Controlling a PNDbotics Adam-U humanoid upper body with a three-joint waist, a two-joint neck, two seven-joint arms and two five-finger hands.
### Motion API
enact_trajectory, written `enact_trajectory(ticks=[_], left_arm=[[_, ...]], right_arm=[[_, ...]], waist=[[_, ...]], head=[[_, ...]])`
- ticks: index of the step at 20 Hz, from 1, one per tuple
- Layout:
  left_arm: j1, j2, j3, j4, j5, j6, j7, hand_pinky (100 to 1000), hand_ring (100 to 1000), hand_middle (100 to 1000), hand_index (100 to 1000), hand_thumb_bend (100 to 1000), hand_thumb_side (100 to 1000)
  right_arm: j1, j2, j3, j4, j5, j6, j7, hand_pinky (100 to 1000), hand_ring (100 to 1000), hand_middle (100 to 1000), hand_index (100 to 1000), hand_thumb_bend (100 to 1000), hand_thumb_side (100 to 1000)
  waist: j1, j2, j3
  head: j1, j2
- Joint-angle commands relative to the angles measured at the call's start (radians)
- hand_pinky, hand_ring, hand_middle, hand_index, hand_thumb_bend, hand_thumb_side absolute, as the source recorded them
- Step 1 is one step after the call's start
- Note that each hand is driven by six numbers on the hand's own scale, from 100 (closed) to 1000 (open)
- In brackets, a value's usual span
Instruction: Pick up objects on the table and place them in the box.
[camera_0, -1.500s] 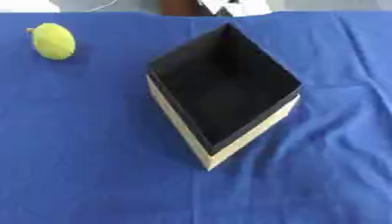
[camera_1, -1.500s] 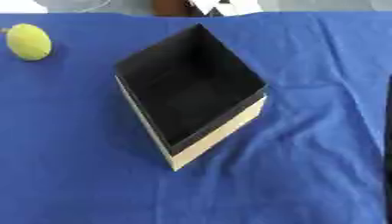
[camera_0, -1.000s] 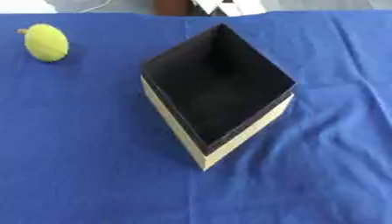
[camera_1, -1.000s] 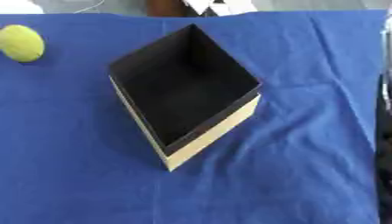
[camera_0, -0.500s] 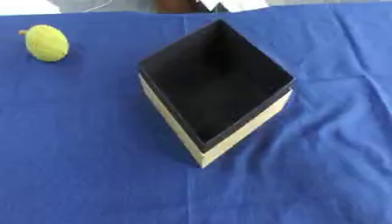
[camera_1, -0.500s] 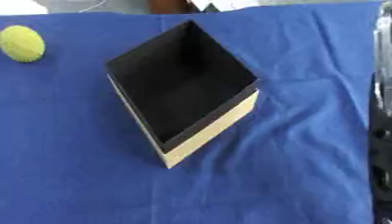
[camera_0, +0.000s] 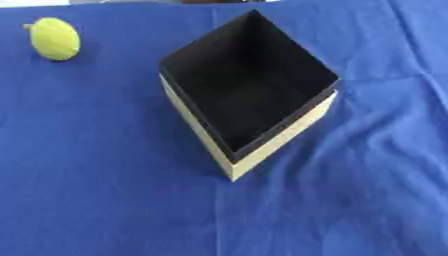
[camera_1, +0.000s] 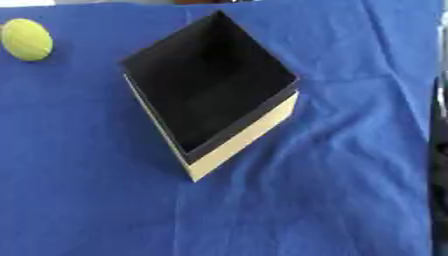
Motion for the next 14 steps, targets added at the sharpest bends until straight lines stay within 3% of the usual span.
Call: enact_trajectory(ticks=[1, 10, 14], left_arm=[[-0.059, 0.049, -0.055, 0.063, -0.026, 0.046, -0.041, 411, 886, 864, 799, 950, 741], [-0.255, -0.027, -0.190, 0.282, -0.158, 0.180, -0.175, 434, 926, 906, 801, 955, 751], [-0.308, -0.066, -0.234, 0.385, -0.222, 0.241, -0.239, 495, 943, 920, 832, 1000, 793]], right_arm=[[-0.017, -0.008, 0.002, -0.021, -0.006, -0.002, 0.007, 874, 887, 816, 890, 100, 100], [-0.021, -0.001, 0.005, -0.021, -0.019, -0.006, 0.017, 874, 883, 811, 885, 100, 100], [-0.024, 0.003, 0.006, -0.021, -0.023, -0.008, 0.021, 875, 881, 808, 883, 100, 100]], waist=[[0.013, -0.160, -0.002], [0.014, -0.153, -0.010], [0.016, -0.147, -0.012]], head=[[0.020, 0.002], [0.037, -0.018], [0.042, -0.027]])
